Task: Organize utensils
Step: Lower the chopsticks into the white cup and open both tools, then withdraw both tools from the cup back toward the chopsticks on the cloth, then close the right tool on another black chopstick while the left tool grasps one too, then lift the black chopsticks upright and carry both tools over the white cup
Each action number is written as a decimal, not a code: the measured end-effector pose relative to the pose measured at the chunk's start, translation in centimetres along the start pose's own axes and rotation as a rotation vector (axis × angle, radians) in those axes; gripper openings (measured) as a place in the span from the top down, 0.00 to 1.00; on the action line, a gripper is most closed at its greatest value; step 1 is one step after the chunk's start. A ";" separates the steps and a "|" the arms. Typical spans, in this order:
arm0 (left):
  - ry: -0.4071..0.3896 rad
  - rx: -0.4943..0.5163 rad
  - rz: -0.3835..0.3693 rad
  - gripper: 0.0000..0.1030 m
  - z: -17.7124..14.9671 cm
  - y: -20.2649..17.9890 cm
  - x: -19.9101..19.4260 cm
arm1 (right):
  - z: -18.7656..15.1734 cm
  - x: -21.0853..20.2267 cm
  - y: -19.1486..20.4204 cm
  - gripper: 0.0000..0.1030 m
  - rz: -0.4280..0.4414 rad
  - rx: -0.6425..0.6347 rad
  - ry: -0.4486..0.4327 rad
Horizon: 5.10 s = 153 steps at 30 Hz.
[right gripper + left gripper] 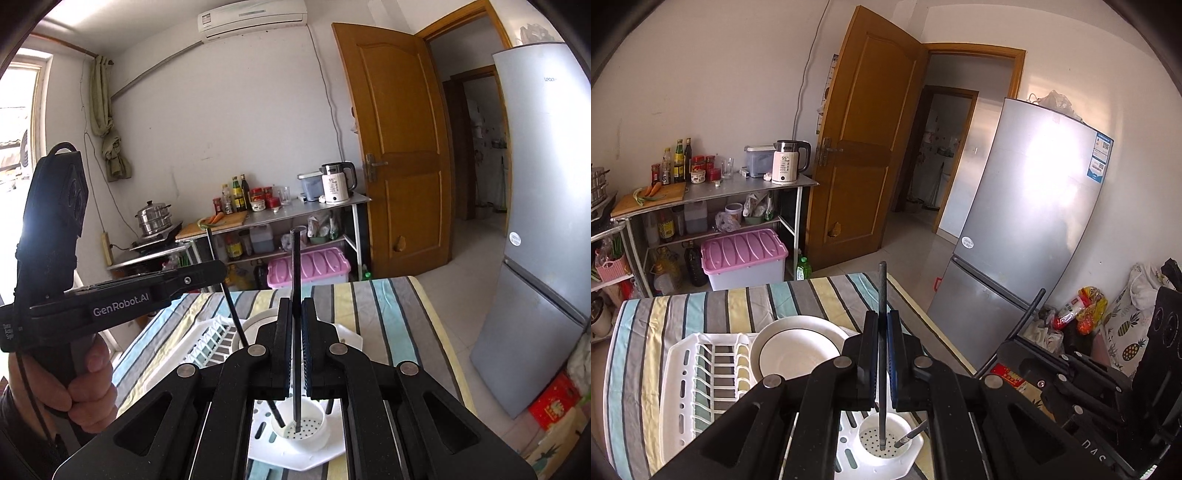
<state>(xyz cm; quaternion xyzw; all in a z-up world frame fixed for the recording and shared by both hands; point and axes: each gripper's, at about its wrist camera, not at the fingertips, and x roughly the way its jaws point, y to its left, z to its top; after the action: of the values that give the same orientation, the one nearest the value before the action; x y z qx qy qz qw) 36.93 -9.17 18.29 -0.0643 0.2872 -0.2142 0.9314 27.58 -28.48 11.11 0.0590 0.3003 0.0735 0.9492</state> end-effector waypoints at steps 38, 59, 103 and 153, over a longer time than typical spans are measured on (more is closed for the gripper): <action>0.138 -0.113 0.067 0.91 -6.4 6.9 3.4 | -4.7 3.5 -5.0 0.84 -0.097 0.112 0.184; 0.015 -0.034 0.154 0.90 -21.6 4.1 -14.6 | -15.3 -6.8 4.5 0.84 0.012 -0.020 0.167; 0.353 0.013 0.247 0.82 -25.5 11.1 -5.0 | -21.4 4.4 9.8 0.84 0.038 -0.058 0.467; 0.180 0.039 0.194 0.96 -20.6 7.1 -10.2 | -15.9 1.6 8.9 0.95 0.088 -0.020 0.340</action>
<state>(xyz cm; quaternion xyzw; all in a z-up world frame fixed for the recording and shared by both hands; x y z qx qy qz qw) 20.30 1.71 4.75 0.0012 0.3702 -0.1333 0.9193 18.76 -18.37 -1.36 0.0492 0.4531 0.1268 0.8810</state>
